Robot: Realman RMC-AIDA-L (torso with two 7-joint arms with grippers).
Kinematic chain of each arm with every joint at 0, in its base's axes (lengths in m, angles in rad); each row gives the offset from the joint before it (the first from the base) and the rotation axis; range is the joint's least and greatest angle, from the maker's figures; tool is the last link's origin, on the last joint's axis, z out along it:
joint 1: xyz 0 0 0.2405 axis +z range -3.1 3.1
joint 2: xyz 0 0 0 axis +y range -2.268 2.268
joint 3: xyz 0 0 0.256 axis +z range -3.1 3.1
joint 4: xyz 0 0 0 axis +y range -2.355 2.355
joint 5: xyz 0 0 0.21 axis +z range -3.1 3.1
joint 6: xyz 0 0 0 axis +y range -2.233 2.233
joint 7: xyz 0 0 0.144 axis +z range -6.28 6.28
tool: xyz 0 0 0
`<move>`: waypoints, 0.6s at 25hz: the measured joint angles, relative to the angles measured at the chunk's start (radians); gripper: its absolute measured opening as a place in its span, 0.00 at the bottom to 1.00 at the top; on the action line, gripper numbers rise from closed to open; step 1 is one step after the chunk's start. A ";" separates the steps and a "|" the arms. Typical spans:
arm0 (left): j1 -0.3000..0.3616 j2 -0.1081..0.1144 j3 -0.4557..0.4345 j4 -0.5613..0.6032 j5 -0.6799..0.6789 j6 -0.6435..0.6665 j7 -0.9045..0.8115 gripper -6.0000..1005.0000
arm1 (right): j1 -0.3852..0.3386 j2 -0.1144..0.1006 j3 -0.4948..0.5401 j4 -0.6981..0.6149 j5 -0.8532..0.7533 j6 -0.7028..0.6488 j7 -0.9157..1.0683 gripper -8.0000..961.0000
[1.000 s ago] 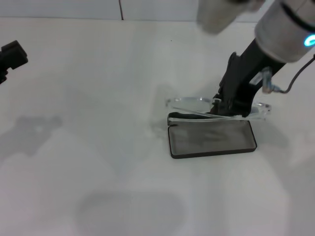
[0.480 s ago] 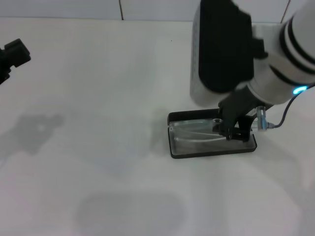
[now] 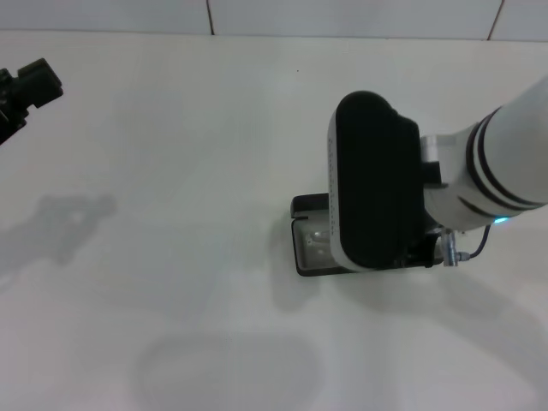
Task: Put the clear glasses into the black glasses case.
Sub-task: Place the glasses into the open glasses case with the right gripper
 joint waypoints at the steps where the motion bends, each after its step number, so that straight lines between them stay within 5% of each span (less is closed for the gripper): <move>1: 0.000 0.000 0.000 0.000 0.000 0.000 -0.001 0.09 | -0.005 0.000 -0.009 0.000 -0.007 0.008 0.000 0.12; 15: 0.000 0.000 0.000 0.000 0.001 -0.003 -0.007 0.09 | -0.041 0.000 -0.114 0.034 -0.097 0.105 0.009 0.13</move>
